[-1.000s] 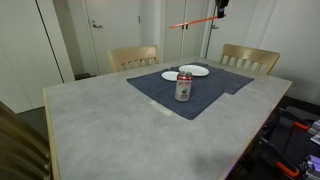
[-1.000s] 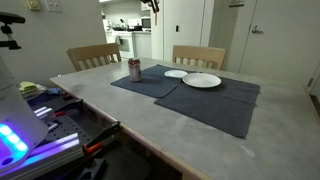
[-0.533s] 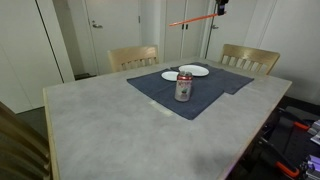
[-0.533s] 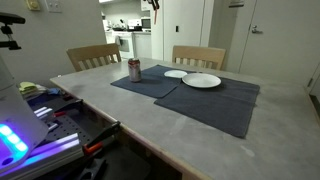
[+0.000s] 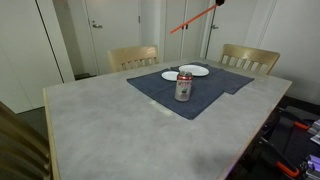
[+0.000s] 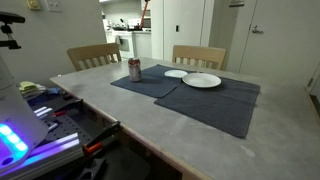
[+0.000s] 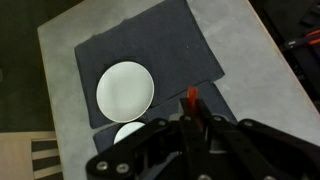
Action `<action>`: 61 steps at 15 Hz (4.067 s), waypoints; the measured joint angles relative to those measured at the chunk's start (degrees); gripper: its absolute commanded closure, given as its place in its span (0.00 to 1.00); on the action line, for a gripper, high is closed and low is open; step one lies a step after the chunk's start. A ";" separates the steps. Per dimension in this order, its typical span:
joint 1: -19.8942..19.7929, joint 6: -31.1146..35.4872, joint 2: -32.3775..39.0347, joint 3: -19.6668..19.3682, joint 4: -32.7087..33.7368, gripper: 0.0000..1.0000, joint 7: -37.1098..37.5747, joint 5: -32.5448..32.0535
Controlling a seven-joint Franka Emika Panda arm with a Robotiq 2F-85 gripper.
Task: Pick up the drinking straw from the table and put it in the can drink
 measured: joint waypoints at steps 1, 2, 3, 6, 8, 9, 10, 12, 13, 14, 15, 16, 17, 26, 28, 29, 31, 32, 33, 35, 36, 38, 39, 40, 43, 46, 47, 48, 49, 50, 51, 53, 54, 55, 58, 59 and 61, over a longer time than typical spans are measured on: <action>0.60 -0.89 0.79 0.64 0.67 0.98 -1.51 -0.60; 1.25 -1.96 1.82 1.35 1.44 0.98 -3.08 -1.24; 1.82 -2.75 2.85 2.02 2.07 0.98 -4.47 -1.90; 3.44 -5.08 6.21 3.91 3.52 0.98 -8.20 -4.72; 4.26 -6.93 8.43 4.97 4.24 0.98 -10.46 -7.75; 4.58 -7.91 9.48 5.36 4.49 0.98 -11.57 -9.53; 4.95 -9.05 10.47 5.66 4.74 0.98 -12.56 -11.62; 5.43 -10.58 12.10 6.17 4.90 0.98 -14.09 -15.86; 5.60 -10.92 12.74 6.35 4.91 0.98 -14.75 -17.44; 5.72 -11.05 13.35 6.54 4.91 0.98 -15.44 -18.72; 5.83 -11.06 13.83 6.69 4.91 0.98 -16.13 -19.63; 5.95 -11.06 14.24 6.88 4.91 0.98 -16.78 -20.32; 6.13 -11.06 14.60 7.08 4.90 0.98 -17.34 -20.83; 7.50 -10.93 16.97 8.38 4.67 0.98 -19.17 -25.08; 7.57 -10.93 17.77 8.38 4.66 0.98 -19.14 -26.63; 7.57 -10.93 18.15 8.38 4.66 0.98 -19.13 -27.20; 7.61 -10.93 18.78 8.39 4.67 0.98 -19.10 -27.90; 7.66 -10.93 19.16 8.43 4.66 0.98 -18.94 -28.04; 7.74 -10.93 19.51 8.49 4.66 0.98 -18.71 -28.14; 7.99 -10.93 20.13 8.60 4.66 0.98 -18.30 -28.22; 8.07 -10.93 20.44 8.67 4.66 0.98 -18.04 -28.22; 8.12 -10.93 21.06 8.84 4.66 0.98 -16.98 -28.23; 8.16 -10.91 21.32 8.87 4.67 0.98 -16.20 -28.25; 8.21 -10.91 21.57 8.88 4.67 0.98 -15.42 -28.42; 8.25 -10.89 22.42 8.88 4.75 0.98 -13.30 -29.52; 8.39 -10.87 22.68 9.06 4.75 0.98 -11.75 -30.14; 8.51 -10.87 22.74 9.18 4.75 0.98 -11.47 -30.14; 8.65 -10.87 22.82 9.33 4.74 0.98 -11.29 -30.14; 8.79 -10.87 22.93 9.53 4.73 0.98 -11.16 -30.14; 8.97 -10.87 23.10 9.72 4.73 0.98 -11.08 -30.14; 9.24 -10.89 23.35 9.86 4.73 0.98 -10.98 -30.14; 9.77 -10.92 23.96 10.20 4.71 0.98 -10.77 -30.14; 10.02 -10.95 24.21 10.38 4.70 0.98 -10.64 -30.16; 10.24 -10.96 24.39 10.49 4.69 0.98 -10.58 -30.17; 10.49 -11.06 24.85 10.53 4.69 0.98 -10.55 -30.87; 10.48 -11.15 24.99 10.45 4.69 0.98 -10.51 -31.55; 10.35 -11.34 25.08 10.17 4.69 0.98 -10.28 -32.87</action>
